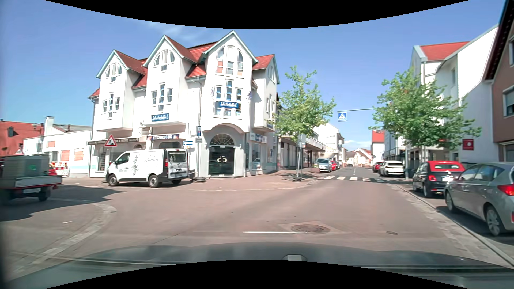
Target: Follow the waypoints while adhering to traffic rules and regulations
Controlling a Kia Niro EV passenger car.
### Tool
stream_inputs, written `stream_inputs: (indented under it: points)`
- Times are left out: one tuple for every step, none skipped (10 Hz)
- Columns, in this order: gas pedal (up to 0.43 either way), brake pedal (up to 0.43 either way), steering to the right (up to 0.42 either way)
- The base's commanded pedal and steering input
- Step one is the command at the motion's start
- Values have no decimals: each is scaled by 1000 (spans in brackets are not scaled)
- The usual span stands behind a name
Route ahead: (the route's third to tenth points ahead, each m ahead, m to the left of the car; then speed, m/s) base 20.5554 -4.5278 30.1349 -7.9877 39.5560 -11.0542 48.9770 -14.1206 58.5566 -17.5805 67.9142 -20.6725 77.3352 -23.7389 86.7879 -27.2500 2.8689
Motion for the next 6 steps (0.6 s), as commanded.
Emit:
stream_inputs:
  points:
    - [98, 0, 638]
    - [98, 0, 578]
    - [98, 0, 499]
    - [98, 0, 420]
    - [98, 0, 352]
    - [98, 0, 296]
